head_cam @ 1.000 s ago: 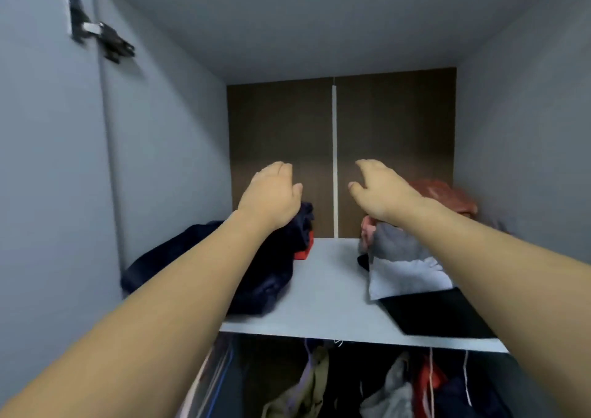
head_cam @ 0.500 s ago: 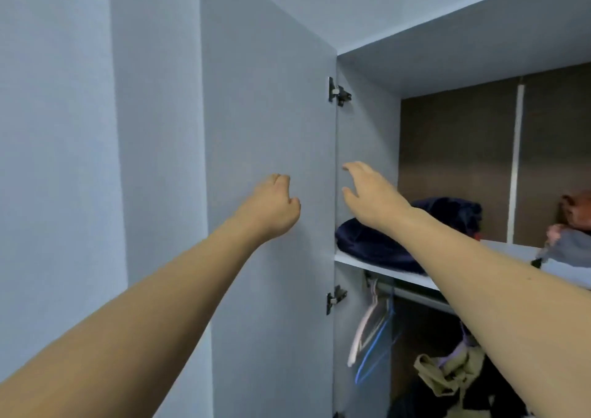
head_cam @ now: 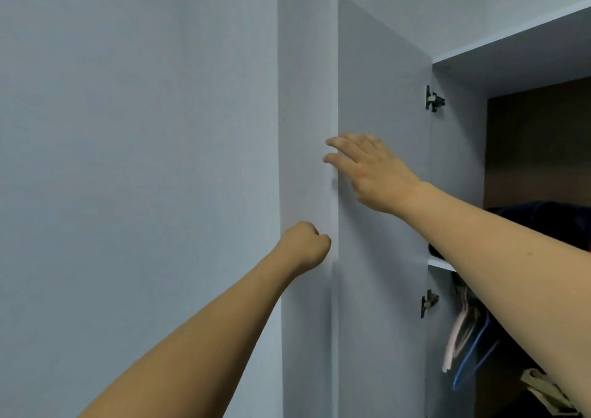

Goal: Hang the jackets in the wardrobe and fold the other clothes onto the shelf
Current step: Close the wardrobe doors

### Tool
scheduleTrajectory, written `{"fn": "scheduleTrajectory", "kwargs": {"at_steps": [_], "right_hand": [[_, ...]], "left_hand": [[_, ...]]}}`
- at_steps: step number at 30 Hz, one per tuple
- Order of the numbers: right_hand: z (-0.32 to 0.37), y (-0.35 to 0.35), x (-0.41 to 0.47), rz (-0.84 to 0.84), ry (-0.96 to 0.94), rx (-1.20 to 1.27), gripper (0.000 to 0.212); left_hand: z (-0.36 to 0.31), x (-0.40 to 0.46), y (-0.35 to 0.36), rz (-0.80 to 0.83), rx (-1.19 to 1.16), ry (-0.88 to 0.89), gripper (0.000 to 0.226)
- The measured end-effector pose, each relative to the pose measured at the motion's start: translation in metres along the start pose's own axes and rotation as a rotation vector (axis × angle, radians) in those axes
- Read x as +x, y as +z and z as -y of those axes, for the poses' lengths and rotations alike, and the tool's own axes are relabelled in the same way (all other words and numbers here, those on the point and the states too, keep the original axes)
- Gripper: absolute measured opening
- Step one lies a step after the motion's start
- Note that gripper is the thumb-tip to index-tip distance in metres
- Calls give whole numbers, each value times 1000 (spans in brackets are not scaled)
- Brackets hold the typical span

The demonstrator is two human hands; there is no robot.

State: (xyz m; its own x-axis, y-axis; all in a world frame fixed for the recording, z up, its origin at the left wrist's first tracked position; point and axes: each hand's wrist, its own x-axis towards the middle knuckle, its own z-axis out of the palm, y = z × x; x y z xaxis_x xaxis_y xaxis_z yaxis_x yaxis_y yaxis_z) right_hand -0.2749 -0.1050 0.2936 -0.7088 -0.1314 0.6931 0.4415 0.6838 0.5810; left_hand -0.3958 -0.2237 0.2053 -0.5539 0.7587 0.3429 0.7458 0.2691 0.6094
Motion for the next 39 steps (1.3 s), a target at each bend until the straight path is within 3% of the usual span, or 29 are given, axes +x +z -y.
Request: {"fn": "scheduleTrajectory", "kwargs": {"at_steps": [4,6,10,13,20,22,25,28,31,34,39], "right_hand": [[-7,12,-4,145,-15,-146,60],[-11,16,-6,246,-22,-188,67],[-11,9,0,308,-38,-233,62],[-13,-3,-10,214,-27,-162,43],[-67,-29,-84,-123,-70,-176,36],[-94,-37,-116,-167,-89,-199,36],[-134,-52,-164,-152,-58,-166,35],[-171,-66,-210,-64,33,-228,37],[-204,-77,-251,67,113,-382,45],[-228,-82,-274,198,144,-511,49],[-257,-71,-291,184,180,-595,40]], "left_hand": [[5,6,21,112,-152,-19,22],[5,10,35,140,-220,-39,36],[2,10,49,49,-255,-31,28],[-4,4,54,6,-268,13,33],[-58,-20,92,128,-388,224,30],[-80,-22,113,155,-320,291,41],[-116,-18,155,233,-265,289,98],[-156,-14,209,258,-338,337,122],[-199,-7,262,243,-374,307,131],[-237,0,305,227,-423,257,125],[-268,19,342,222,-388,180,129]]}}
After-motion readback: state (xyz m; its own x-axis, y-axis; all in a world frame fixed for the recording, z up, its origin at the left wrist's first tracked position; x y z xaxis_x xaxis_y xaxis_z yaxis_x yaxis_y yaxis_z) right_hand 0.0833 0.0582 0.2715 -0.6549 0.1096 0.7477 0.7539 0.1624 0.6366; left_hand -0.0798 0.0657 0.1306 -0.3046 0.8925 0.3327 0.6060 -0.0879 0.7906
